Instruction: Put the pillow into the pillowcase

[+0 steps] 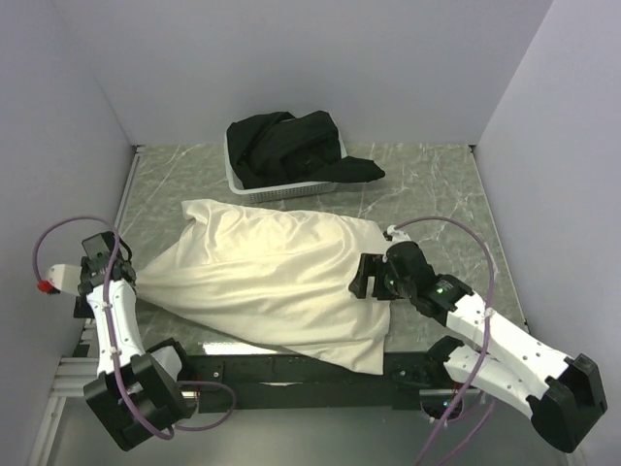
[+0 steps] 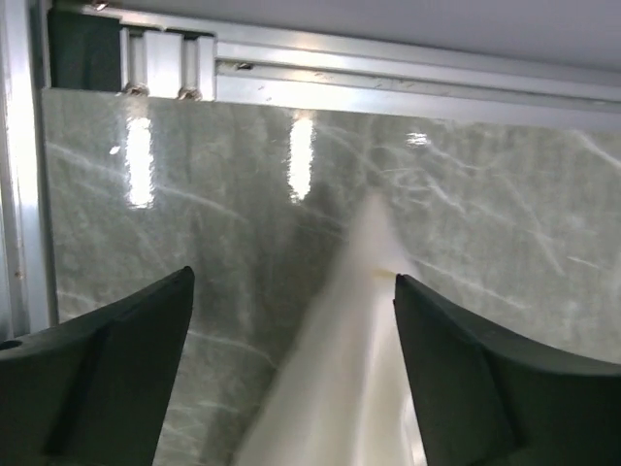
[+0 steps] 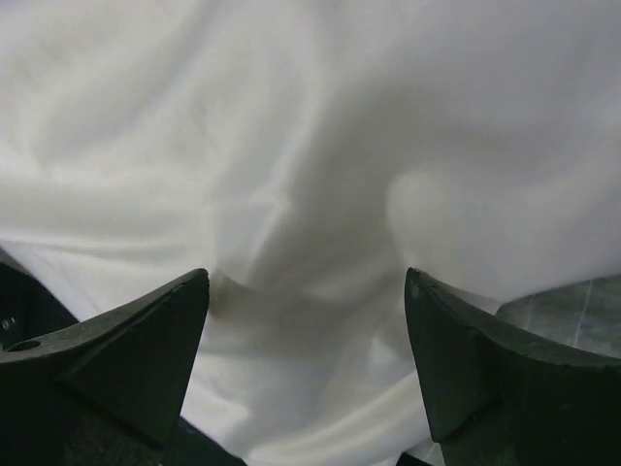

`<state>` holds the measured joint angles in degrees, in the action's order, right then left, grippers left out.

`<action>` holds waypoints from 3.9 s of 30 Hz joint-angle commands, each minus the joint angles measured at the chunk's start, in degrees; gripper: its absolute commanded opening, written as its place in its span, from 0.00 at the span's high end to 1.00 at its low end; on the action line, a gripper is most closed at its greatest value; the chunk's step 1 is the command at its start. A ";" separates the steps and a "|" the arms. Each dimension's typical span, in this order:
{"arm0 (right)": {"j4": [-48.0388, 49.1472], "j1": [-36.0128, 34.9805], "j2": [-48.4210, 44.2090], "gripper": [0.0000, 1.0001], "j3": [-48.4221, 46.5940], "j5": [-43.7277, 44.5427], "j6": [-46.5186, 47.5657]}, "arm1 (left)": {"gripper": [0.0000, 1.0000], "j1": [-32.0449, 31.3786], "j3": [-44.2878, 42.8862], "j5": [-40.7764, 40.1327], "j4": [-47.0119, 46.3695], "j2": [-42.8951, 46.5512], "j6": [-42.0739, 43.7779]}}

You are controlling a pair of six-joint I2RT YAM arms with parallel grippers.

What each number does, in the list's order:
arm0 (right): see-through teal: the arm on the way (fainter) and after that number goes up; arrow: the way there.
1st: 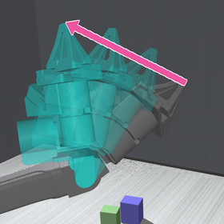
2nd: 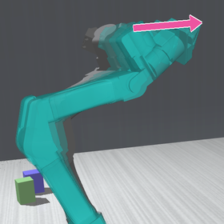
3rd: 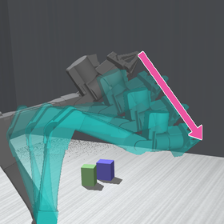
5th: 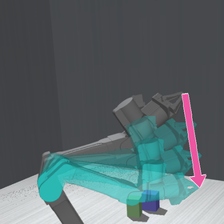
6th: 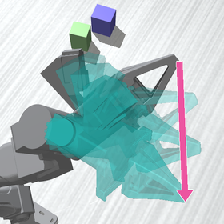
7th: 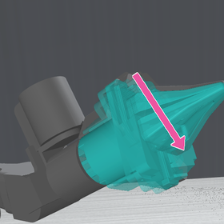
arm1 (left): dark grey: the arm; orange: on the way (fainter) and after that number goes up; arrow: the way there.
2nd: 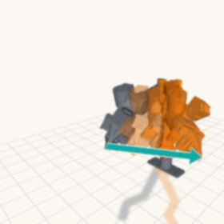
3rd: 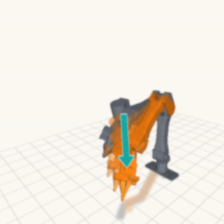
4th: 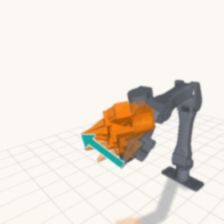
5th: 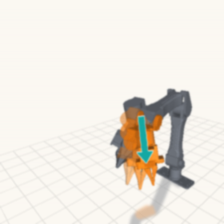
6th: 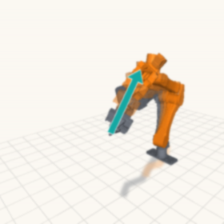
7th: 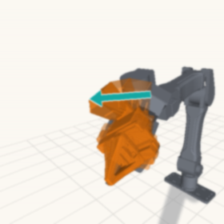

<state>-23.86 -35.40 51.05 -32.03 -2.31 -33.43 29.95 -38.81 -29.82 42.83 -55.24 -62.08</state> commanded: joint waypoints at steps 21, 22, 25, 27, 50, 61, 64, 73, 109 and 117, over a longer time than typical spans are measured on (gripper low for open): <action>-3.91 -25.51 -0.51 0.07 -4.79 13.99 -11.22 | 0.01 -23.36 -28.16 13.99 -28.93 -41.69 12.43; -4.53 -25.95 0.19 0.07 -4.97 14.17 -11.22 | 0.01 -23.36 -28.51 16.61 -30.33 -42.22 12.77; -4.97 -26.74 1.42 0.07 -5.15 14.26 -11.13 | 0.02 -23.54 -30.88 21.36 -32.45 -45.82 11.90; -5.06 -26.83 2.47 0.07 -5.23 15.04 -11.22 | 0.07 -23.63 -31.68 23.14 -33.59 -48.37 10.85; 0.13 -26.30 18.22 0.03 -10.33 15.39 -3.66 | 0.99 -16.24 -67.71 23.59 -22.45 -69.99 14.71; -8.04 -12.69 -0.40 0.00 -1.82 13.74 -10.77 | 0.82 -14.75 -75.63 27.63 -21.73 -72.91 15.33; -9.63 -10.67 -6.65 0.00 2.22 8.75 -14.37 | 0.51 -14.66 -75.19 27.54 -21.56 -71.24 14.54; -11.65 -10.04 -20.27 0.03 13.21 -3.58 -23.08 | 0.24 -16.15 -75.29 23.59 -16.19 -60.00 14.19; -13.32 -10.04 -15.55 1.00 16.92 -15.01 -20.45 | 0.32 -103.42 -34.40 -4.10 -10.91 -35.45 20.33; -14.73 -9.87 -14.92 1.00 14.98 -14.13 -19.92 | 0.32 -104.93 -39.24 -8.76 -8.64 -47.49 26.84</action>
<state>-36.97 -45.69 36.16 -13.69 -17.28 -54.46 -75.05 -75.92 -34.85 32.64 -99.44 -39.81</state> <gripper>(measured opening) 0.008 0.691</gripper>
